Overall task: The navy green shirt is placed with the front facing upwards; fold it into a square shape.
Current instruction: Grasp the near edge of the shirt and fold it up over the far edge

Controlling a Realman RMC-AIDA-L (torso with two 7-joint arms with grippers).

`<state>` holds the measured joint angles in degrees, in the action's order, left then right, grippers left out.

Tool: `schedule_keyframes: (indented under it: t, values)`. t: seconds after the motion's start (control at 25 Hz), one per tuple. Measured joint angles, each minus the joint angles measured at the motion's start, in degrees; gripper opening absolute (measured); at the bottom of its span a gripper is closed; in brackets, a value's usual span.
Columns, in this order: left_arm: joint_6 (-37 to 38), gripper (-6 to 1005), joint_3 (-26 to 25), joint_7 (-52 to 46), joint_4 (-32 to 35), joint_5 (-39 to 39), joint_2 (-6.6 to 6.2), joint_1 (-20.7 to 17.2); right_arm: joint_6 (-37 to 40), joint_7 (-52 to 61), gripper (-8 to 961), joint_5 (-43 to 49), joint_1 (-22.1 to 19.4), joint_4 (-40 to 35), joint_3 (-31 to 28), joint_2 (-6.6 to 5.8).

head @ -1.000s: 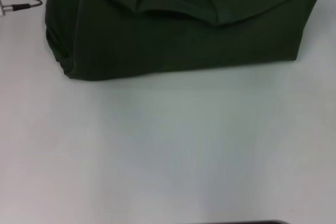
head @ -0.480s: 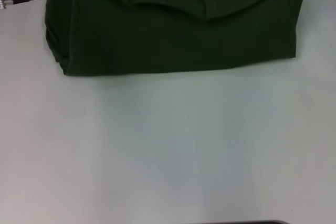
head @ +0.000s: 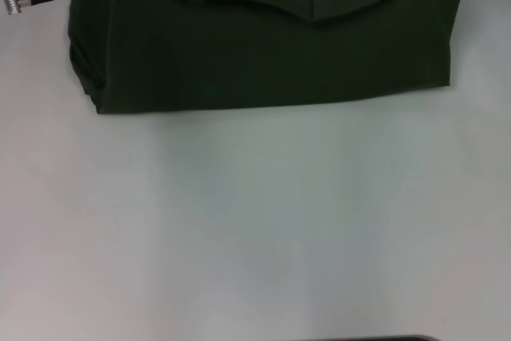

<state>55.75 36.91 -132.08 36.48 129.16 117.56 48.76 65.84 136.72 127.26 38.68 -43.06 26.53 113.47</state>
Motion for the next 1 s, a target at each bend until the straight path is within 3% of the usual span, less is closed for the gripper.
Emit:
schedule_keyframes:
  t: [0.24,0.76,1.0]
  values:
    - [-2.5,45,0.0,1.3,-0.4,0.0,0.87,0.3,-0.9,-0.3,2,0.0,0.3,0.6,0.0,0.04]
    - [-7.8,47,0.5,1.8,-2.5,0.0,0.98,1.6,-3.5,-2.3,2,-3.2,0.5,3.0,0.2,0.08]
    - [-9.1,48,0.6,2.2,-2.6,0.0,1.65,1.5,-5.2,-3.8,2,-4.2,0.7,4.8,0.5,0.07]
